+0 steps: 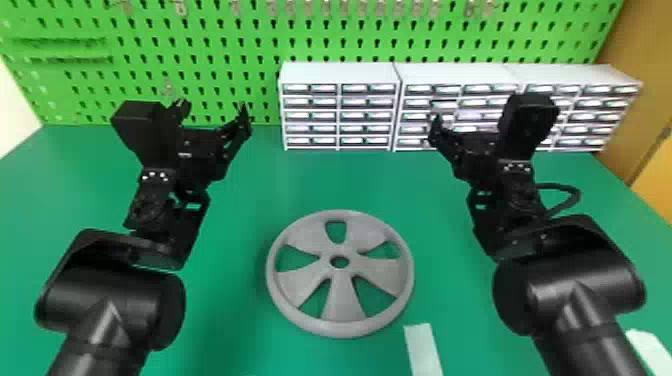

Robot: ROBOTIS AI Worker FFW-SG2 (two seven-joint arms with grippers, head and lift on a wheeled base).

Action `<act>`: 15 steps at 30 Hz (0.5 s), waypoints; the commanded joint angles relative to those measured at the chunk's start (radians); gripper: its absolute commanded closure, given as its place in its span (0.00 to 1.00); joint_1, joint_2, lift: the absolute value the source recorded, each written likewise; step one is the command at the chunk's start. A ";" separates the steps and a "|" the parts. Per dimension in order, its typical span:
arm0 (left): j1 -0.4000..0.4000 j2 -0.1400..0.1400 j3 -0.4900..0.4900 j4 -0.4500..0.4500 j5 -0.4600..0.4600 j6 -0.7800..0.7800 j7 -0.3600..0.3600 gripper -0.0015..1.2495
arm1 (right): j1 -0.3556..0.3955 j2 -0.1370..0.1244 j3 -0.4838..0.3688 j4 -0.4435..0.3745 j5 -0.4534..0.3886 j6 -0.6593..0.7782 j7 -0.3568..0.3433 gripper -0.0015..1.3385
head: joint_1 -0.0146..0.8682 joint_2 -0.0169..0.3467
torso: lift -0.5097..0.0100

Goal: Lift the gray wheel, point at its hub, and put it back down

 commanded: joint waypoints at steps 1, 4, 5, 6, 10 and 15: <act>-0.001 0.000 0.000 0.000 0.000 0.000 0.000 0.25 | -0.001 0.000 0.002 0.000 -0.002 0.000 0.000 0.05 | 0.80 0.18 | 0.81; -0.001 0.000 0.000 0.000 0.002 0.000 0.000 0.25 | 0.001 0.000 0.001 0.000 -0.002 0.000 0.000 0.05 | 0.80 0.18 | 0.81; -0.001 0.000 -0.001 0.000 0.002 0.000 0.000 0.25 | 0.001 0.000 0.001 0.000 -0.002 0.000 0.000 0.05 | 0.80 0.18 | 0.81; 0.001 0.000 -0.001 0.000 0.002 0.000 0.000 0.25 | 0.001 0.000 0.001 0.000 -0.002 -0.001 0.000 0.05 | 0.80 0.18 | 0.81; 0.001 0.000 0.000 0.000 0.002 0.000 0.000 0.25 | 0.001 0.000 0.001 0.001 -0.002 0.000 0.000 0.05 | 0.80 0.18 | 0.81; 0.001 0.000 -0.001 0.000 0.002 0.000 0.000 0.25 | 0.001 0.000 0.004 0.001 -0.003 0.000 0.000 0.05 | 0.80 0.18 | 0.81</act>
